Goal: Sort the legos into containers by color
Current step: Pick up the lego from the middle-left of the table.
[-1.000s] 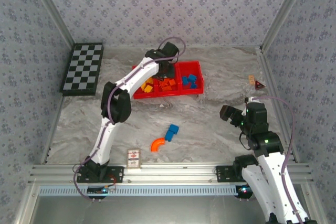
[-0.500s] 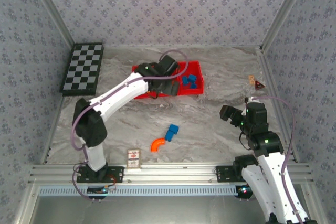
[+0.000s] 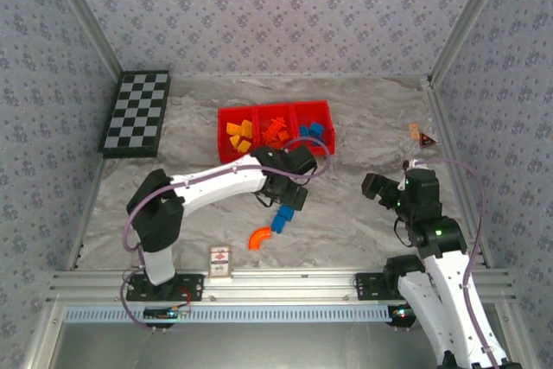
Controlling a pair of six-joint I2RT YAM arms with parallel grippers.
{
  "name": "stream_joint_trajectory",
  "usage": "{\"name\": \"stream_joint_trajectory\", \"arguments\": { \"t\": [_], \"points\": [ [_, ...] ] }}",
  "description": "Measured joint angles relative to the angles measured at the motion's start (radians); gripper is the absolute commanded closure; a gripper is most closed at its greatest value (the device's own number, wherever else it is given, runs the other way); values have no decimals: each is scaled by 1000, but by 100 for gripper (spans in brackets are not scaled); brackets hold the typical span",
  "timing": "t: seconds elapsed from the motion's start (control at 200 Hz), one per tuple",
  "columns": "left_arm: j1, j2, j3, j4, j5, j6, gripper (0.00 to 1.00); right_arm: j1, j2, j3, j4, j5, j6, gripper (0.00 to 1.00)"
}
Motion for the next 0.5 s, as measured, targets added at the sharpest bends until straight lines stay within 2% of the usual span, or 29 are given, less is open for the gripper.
{"name": "stream_joint_trajectory", "arguments": {
  "t": [0.5],
  "points": [
    [3, 167, -5, 49, 107, -29, 35, 6, 0, 0, 0, 0, 0, 0]
  ]
}}
